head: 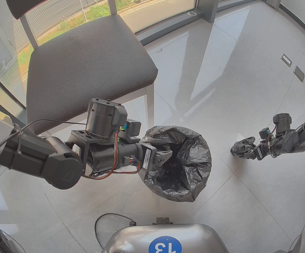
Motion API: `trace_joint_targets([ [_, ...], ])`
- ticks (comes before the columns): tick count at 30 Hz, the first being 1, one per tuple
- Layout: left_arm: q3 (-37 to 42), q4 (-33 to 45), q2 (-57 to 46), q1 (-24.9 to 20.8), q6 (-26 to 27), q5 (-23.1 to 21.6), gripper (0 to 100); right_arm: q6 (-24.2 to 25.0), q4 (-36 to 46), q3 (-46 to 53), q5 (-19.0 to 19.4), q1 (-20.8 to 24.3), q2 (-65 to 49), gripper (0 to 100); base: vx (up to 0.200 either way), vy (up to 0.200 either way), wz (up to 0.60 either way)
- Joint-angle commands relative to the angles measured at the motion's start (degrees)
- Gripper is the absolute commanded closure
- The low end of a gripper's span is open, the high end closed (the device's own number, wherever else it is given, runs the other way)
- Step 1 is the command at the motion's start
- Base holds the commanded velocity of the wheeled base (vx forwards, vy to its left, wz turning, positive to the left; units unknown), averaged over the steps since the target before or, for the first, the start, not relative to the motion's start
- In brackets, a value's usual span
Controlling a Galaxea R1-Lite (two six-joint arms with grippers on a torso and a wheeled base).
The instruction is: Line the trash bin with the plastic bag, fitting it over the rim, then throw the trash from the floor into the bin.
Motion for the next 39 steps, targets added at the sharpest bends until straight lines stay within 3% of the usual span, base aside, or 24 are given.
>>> trace_joint_targets([
  [1,-0.1,-0.2,0.2,0.0,-0.3,-0.1,0,0.0,0.0,-5.9,0.0,0.4,7.1,0,0.0,0.0,0.0],
  [10,0.1,-0.2,-0.1,0.0,-0.8,0.0,0,0.0,0.3,-17.0,0.0,0.2,15.0,0,0.0,0.0,0.0],
  [19,0.0,-0.1,0.0,0.0,-0.8,0.0,0,-0.4,0.7,-15.0,0.1,0.2,15.2,0,0.0,0.0,0.0],
  [20,-0.1,-0.1,0.0,0.0,-0.8,0.0,0,-0.7,0.8,-14.4,0.2,0.2,14.3,100,0.0,0.0,0.0],
  [39,1.6,-0.2,-0.7,-0.4,-0.8,0.0,0,-1.9,0.5,-9.0,0.4,-0.1,9.2,100,0.0,0.0,0.0],
])
